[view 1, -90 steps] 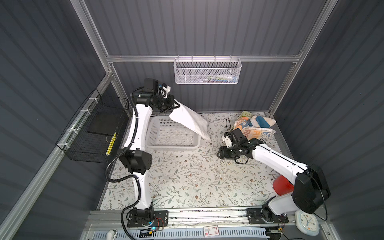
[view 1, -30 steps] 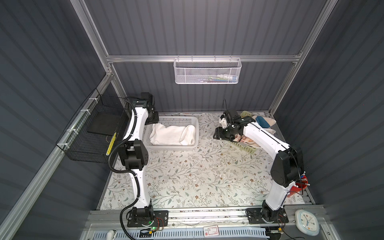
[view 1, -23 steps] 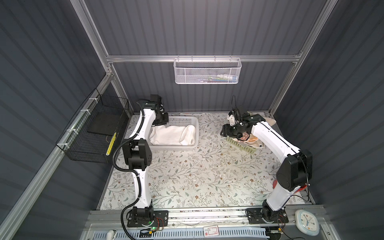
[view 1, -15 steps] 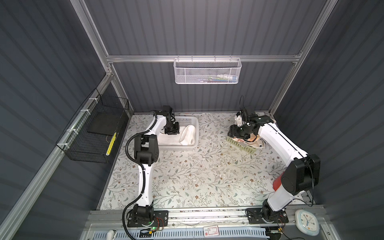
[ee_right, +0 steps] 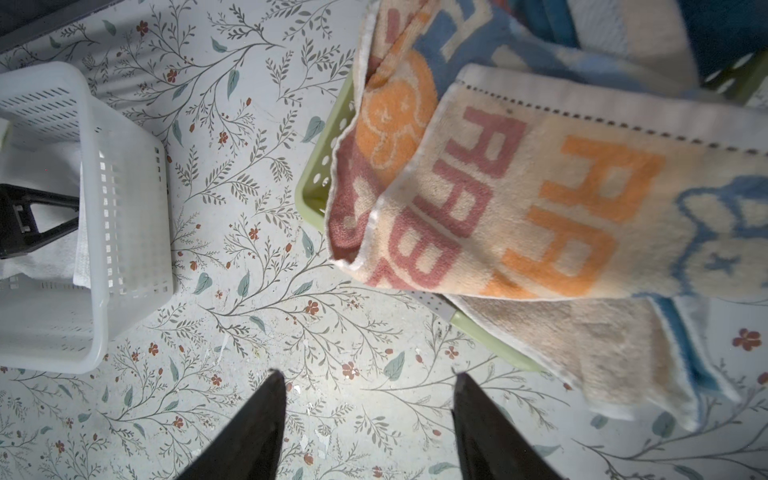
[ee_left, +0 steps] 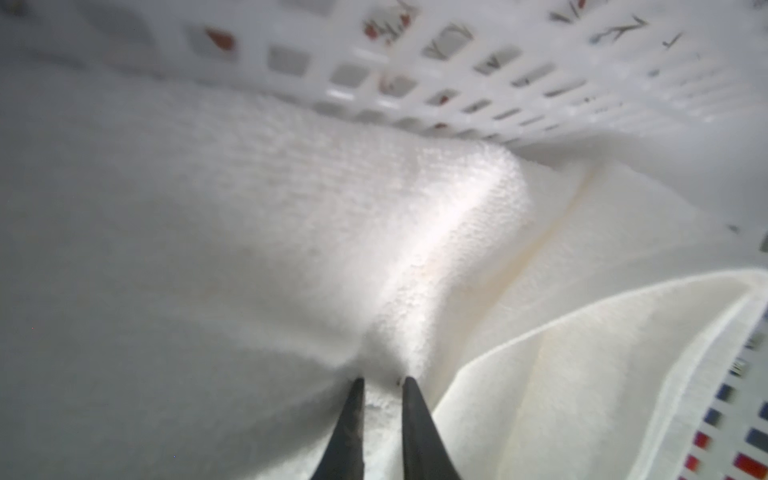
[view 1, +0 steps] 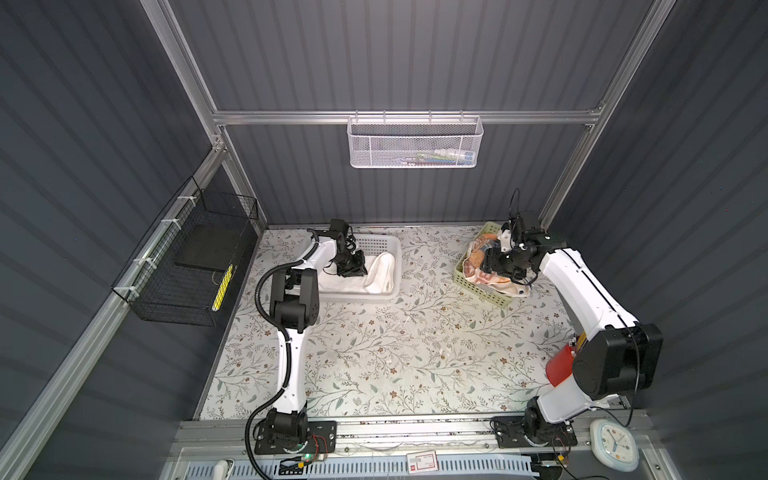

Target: Fold and stack the towels

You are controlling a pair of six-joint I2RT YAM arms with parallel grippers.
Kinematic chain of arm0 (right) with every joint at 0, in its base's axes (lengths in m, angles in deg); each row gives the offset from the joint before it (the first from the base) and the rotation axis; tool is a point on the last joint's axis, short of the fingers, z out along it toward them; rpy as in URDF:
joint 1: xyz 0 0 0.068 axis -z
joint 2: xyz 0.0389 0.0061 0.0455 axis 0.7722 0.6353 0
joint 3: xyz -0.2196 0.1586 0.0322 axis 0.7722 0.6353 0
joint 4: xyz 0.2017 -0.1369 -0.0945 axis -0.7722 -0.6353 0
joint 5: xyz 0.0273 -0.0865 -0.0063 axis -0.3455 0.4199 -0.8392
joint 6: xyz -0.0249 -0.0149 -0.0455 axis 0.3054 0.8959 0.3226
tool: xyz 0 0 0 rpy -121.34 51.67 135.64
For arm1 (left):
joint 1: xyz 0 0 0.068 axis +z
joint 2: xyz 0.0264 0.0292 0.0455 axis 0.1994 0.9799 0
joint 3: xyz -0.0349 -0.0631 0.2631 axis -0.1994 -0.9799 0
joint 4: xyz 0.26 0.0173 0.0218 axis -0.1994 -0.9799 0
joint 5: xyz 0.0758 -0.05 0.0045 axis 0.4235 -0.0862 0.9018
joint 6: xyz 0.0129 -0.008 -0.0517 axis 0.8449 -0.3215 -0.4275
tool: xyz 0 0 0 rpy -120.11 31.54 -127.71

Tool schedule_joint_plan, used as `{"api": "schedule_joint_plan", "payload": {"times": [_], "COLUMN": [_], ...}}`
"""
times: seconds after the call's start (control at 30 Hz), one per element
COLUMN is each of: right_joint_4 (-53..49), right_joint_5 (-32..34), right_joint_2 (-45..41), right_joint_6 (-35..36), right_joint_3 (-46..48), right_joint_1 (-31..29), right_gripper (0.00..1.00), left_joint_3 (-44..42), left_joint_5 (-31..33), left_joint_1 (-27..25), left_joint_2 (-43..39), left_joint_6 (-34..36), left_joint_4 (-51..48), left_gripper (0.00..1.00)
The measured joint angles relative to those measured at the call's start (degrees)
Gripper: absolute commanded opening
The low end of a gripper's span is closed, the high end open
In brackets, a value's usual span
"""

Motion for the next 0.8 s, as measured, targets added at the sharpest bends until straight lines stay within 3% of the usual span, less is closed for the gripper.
{"api": "schedule_joint_plan", "payload": {"times": [0.23, 0.4, 0.8], "right_joint_4": [-1.0, -2.3, -4.3], "right_joint_5": [0.3, 1.4, 3.8], "right_joint_2": [-1.2, -2.2, -2.2], "right_joint_6": [0.8, 0.9, 0.8], "right_joint_3": [0.0, 0.0, 0.2], "right_joint_1": [3.1, 5.7, 12.9], "right_gripper": [0.68, 0.71, 0.73], "left_joint_3": [-0.4, -0.4, -2.5], "left_joint_5": [-4.1, -5.3, 1.9], "left_joint_1": [-5.0, -8.2, -10.4], "left_joint_2": [-3.3, -5.9, -13.8], "left_joint_6": [-2.6, -3.7, -0.7], "left_joint_4": [1.8, 2.8, 1.0], "left_gripper": [0.18, 0.24, 0.24]}}
